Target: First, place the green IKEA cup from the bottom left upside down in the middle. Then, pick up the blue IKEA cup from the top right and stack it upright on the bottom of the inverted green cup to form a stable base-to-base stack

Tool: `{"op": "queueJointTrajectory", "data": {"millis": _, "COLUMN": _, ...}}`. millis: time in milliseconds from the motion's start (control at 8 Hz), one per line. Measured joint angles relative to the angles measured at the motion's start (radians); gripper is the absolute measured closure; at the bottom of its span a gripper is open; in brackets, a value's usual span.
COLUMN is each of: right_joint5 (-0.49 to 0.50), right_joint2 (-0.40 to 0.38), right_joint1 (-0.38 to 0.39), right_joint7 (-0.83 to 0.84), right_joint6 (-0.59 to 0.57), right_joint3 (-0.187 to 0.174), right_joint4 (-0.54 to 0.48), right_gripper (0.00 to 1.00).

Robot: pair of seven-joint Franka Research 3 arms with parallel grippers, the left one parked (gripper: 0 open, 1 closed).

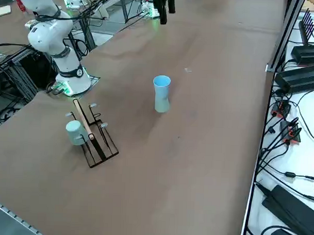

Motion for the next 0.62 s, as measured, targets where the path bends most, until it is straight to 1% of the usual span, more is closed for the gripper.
{"op": "queueJointTrajectory", "data": {"millis": 250, "right_joint5": 0.002, "right_joint2": -0.028, "right_joint1": -0.002, "right_joint7": -0.023, "right_joint6": -0.049, "right_joint3": 0.0, "right_joint4": 0.0, "right_gripper": 0.0}}
{"op": "queueJointTrajectory", "data": {"millis": 625, "right_joint5": 0.005, "right_joint2": -0.054, "right_joint1": -0.016, "right_joint7": -0.132, "right_joint6": -0.067, "right_joint3": -0.002, "right_joint4": 0.0, "right_gripper": 0.0}}
